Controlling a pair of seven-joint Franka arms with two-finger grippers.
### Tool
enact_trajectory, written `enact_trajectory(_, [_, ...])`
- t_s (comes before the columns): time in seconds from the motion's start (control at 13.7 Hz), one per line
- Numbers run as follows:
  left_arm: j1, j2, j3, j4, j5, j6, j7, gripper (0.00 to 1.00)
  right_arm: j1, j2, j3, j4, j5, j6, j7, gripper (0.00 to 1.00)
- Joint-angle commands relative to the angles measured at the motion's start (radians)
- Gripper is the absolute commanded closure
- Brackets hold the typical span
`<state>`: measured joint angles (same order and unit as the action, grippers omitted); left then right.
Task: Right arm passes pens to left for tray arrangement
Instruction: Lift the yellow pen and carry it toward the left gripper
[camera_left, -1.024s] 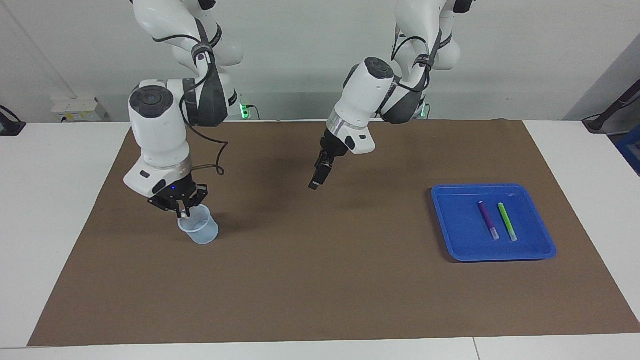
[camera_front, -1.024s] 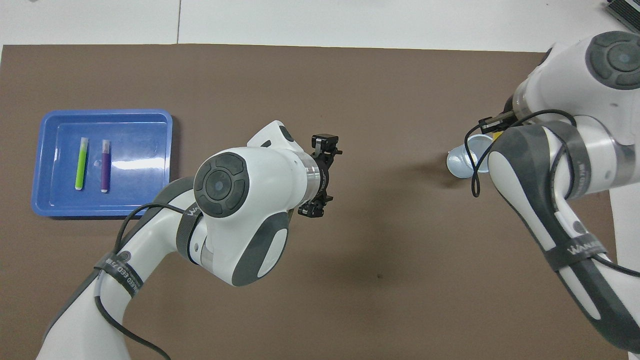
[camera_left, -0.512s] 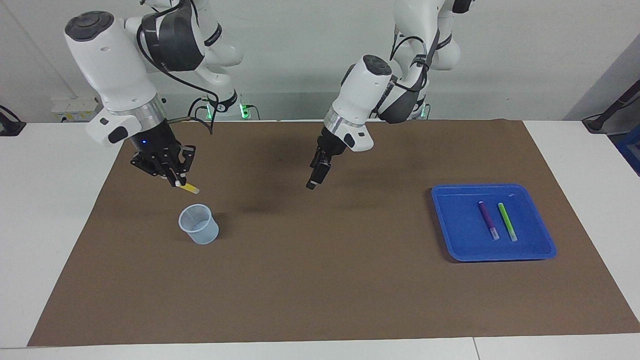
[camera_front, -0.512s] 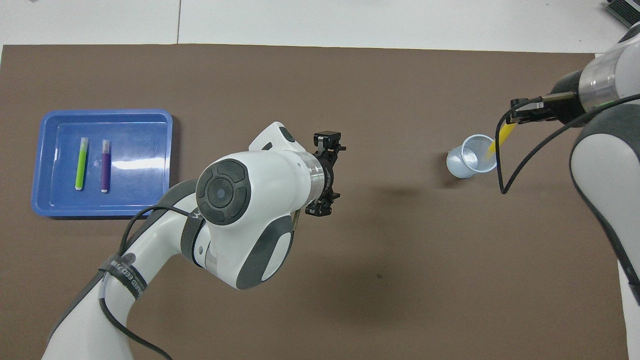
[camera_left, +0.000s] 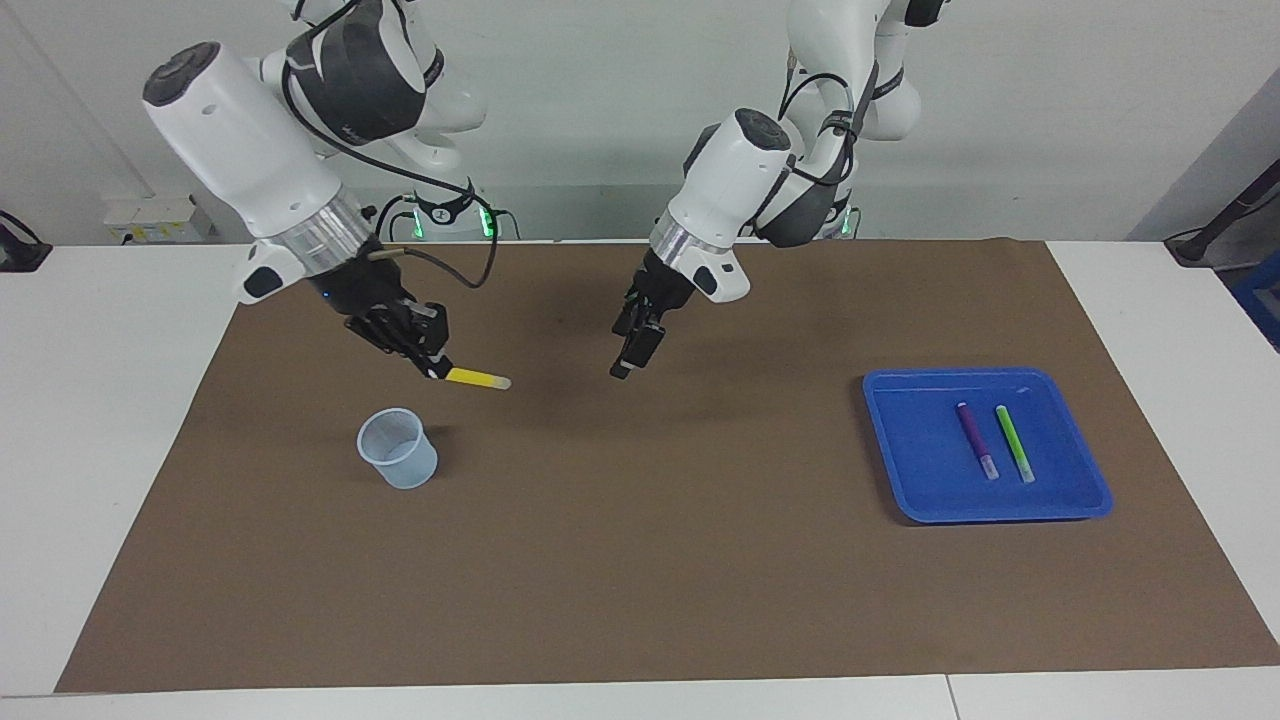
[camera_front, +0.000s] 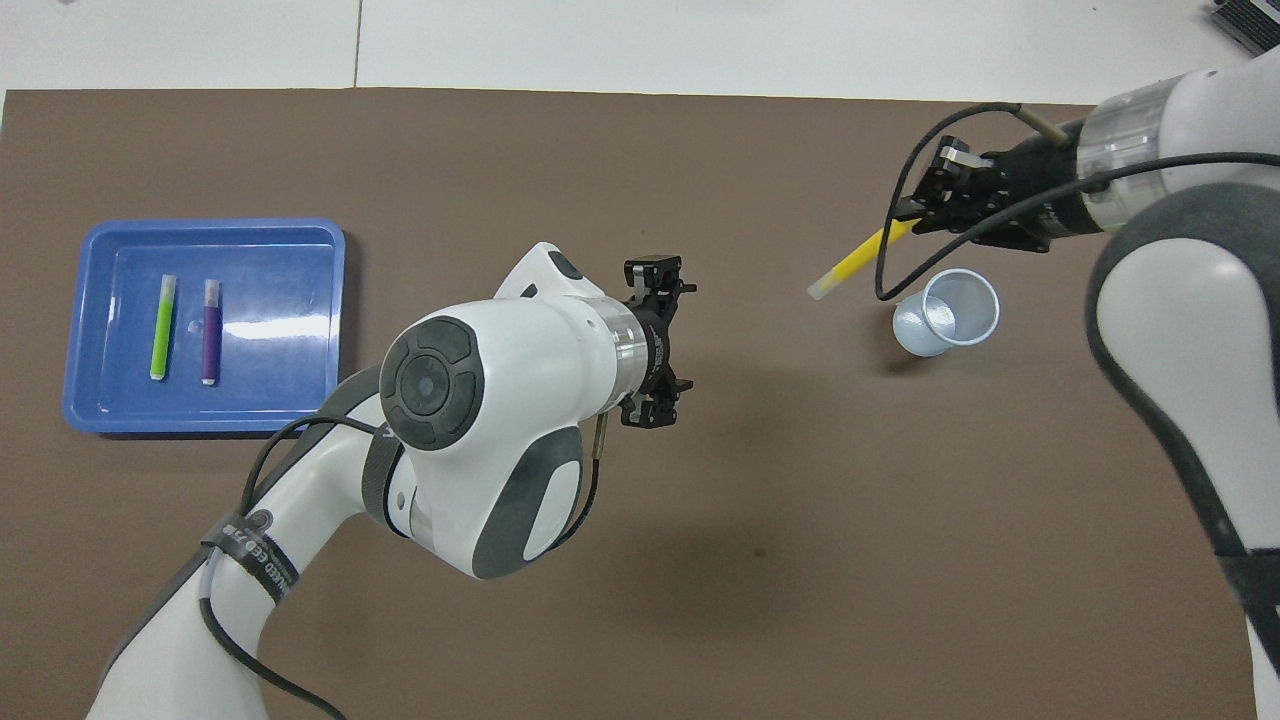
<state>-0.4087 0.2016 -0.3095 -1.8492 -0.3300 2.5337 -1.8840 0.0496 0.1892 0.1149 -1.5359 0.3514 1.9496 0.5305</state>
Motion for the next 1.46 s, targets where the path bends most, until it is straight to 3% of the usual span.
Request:
enact_trajectory(0.0, [-0.024,0.013,0.009,0.021,-0.018,0.019,-0.050,0.00,0.045,0.019,0.005,-0.009,0.079,0.064,0.142,0.91])
enact_trajectory(0.29, [-0.036,0.032,0.009,0.090,-0.021,0.013,-0.174,0.00,0.134,0.029,0.005,-0.050,0.093,0.172,0.287,0.91])
enact_trajectory(1.02, [-0.013,0.053,0.026,0.085,-0.017,0.180,-0.429,0.00,0.134,0.039,0.005,-0.049,0.093,0.175,0.278,0.91])
enact_trajectory(1.39, [-0.031,0.087,0.030,0.091,0.005,0.215,-0.452,0.00,0.134,0.039,0.005,-0.049,0.092,0.175,0.275,0.91])
